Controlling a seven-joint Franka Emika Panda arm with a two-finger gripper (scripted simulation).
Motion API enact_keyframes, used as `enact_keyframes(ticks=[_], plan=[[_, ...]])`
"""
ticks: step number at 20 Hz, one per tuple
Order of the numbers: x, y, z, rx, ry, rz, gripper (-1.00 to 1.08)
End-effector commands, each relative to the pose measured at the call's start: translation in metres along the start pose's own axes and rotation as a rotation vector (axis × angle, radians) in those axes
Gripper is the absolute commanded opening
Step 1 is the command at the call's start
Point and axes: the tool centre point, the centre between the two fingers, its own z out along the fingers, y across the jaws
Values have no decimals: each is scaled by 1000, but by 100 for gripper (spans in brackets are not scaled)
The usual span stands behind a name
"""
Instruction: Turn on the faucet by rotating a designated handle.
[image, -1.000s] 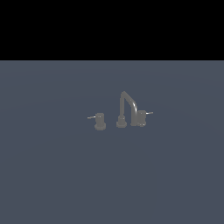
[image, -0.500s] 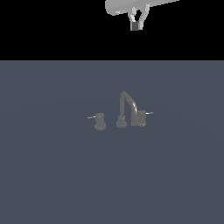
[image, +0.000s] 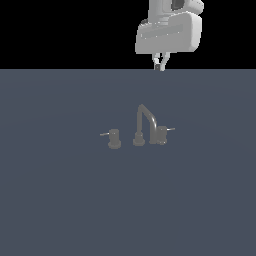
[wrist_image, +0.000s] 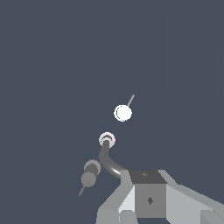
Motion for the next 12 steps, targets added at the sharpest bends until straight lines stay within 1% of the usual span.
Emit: enact_keyframes(ticks=[1,12], plan=[[14,-5,23,-1,1,59,-100],[64,-15,135,-8,1,308,-100]])
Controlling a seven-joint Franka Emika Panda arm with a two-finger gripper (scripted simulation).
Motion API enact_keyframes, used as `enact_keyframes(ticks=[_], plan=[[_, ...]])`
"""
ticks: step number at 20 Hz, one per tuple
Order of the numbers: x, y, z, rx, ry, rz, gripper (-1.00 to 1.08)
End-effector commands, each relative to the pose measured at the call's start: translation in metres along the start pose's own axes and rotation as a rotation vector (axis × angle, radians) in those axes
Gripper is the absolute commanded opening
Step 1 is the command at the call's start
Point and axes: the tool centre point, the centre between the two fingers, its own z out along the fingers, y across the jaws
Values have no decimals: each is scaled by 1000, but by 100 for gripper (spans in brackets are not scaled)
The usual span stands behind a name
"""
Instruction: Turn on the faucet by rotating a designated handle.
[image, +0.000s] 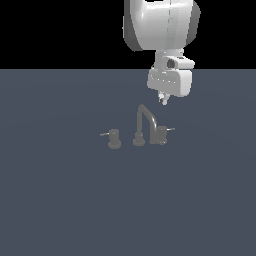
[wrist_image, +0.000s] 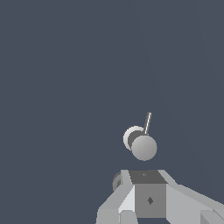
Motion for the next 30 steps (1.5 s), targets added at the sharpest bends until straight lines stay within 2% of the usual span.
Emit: enact_keyframes(ticks=[1,7,13,22,30], plan=[[9,-3,26,-1,1,55,-100],[23,-5,73,-3,1,153,-100],[30,-4,101,-4,1,208,-100],[31,-4,109,-5,0,222,-100],[40,26,109,-5,1,223,-100]])
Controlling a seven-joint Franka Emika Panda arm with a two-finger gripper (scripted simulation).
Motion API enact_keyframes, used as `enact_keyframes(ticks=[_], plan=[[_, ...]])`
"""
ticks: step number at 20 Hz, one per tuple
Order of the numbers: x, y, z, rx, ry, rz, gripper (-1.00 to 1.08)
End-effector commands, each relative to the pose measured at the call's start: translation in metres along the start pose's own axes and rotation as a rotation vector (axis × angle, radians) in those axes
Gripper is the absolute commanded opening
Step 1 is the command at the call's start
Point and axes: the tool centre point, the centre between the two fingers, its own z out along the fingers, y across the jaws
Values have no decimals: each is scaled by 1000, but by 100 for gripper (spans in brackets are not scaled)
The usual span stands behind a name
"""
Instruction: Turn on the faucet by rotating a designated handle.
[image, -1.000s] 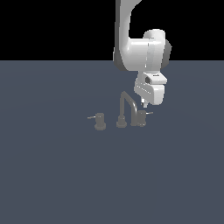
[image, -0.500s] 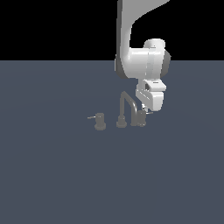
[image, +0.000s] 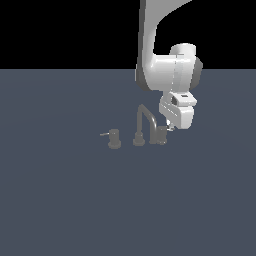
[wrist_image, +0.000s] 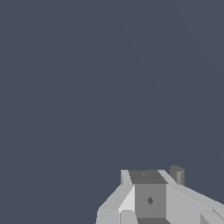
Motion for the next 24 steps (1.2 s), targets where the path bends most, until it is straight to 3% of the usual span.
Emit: enact_keyframes(ticks=[1,3,17,19,24], plan=[[6,10,0,-2,0,2,-100],[0,2,0,7,0,-5,-100],[-3,45,0,-1,0,1,-100],[1,36,0,15,8,1,-100],[-13,47,0,9,5,1,-100]])
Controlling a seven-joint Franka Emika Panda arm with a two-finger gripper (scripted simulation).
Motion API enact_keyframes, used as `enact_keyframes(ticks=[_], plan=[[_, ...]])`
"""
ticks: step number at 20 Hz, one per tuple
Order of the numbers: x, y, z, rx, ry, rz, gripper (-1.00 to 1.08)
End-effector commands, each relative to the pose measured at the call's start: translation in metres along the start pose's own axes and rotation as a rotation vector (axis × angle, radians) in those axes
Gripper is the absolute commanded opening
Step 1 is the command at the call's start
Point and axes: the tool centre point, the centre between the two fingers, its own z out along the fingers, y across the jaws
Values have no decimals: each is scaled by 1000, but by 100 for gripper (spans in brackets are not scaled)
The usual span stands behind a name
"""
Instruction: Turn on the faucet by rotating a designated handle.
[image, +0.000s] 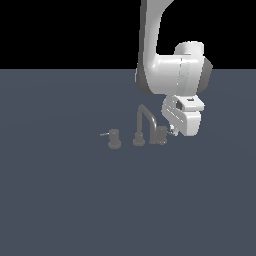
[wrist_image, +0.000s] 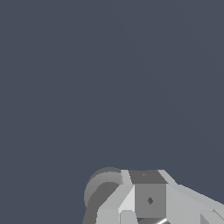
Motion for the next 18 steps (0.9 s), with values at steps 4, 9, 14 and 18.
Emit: enact_keyframes(ticks=[4,9,14,18], plan=[[-20,15,-1,-14,-10,-3,-100],[-31,25,-1,-19,-12,-3,-100],[-43,20,-1,-18,-7,7,-100],[-65,15,-1,-20,-11,-1,-100]])
